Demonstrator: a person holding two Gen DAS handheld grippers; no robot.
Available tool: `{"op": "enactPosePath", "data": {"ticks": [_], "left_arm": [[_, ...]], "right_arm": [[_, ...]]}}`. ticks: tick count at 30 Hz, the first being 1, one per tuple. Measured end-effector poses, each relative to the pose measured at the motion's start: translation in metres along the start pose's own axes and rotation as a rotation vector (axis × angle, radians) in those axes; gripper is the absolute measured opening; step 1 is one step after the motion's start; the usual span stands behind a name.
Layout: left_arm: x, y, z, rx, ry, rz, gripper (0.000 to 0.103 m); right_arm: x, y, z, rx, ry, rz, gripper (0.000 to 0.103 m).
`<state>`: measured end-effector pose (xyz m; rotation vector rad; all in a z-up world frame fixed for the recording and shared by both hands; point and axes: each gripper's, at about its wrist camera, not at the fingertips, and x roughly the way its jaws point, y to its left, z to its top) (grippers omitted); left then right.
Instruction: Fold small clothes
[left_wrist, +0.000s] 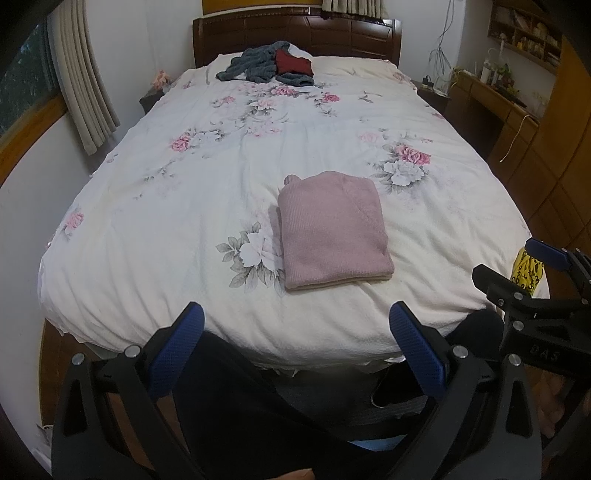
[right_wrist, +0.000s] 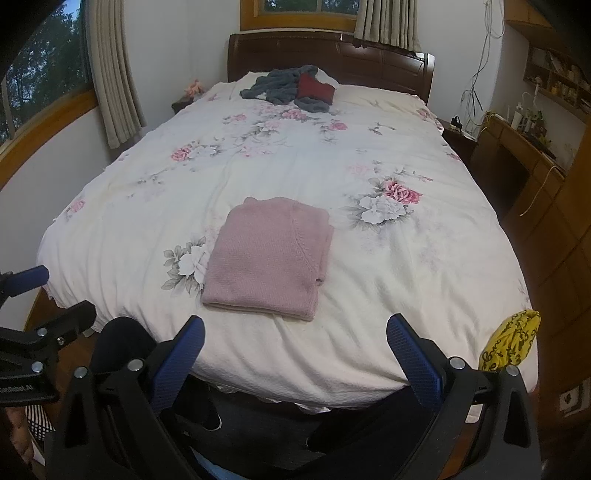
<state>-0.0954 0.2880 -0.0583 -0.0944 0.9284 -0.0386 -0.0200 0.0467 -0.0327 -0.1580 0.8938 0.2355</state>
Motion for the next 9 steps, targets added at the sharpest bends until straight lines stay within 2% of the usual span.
{"op": "enactPosePath", "data": {"ticks": [9], "left_arm": [[-0.0009,-0.0002,0.0001,0.003,-0.003,-0.001,0.100]], "right_arm": [[-0.0022,0.0003,-0.0001,0.009,0.003,0.001,0.099]]}}
